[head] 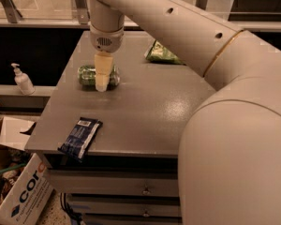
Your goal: Place green can upright
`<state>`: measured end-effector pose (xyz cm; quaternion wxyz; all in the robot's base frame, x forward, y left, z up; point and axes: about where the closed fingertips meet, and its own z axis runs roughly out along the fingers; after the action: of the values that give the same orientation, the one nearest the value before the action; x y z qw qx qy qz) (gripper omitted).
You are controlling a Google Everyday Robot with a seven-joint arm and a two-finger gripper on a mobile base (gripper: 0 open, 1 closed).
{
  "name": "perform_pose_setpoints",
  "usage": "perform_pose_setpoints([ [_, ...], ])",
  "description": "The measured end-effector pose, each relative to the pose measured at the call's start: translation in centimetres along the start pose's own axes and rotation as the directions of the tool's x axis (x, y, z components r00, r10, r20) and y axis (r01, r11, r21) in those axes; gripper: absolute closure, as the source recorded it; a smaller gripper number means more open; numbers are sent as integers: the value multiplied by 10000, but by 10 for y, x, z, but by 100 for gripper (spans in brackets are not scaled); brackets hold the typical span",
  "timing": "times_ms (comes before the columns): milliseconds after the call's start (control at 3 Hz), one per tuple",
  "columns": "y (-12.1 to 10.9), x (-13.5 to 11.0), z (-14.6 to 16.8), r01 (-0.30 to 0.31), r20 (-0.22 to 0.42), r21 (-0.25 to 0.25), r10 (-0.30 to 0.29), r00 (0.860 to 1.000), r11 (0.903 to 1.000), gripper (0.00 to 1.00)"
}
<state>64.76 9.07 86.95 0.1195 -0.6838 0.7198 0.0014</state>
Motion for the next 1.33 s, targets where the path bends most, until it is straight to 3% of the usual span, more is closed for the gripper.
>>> perform_pose_setpoints([
  [667, 5, -40, 24, 476, -248, -116, -479, 9985, 9988, 0],
  [1333, -2, -60, 41, 656, -647, -119, -663, 9957, 9978, 0],
])
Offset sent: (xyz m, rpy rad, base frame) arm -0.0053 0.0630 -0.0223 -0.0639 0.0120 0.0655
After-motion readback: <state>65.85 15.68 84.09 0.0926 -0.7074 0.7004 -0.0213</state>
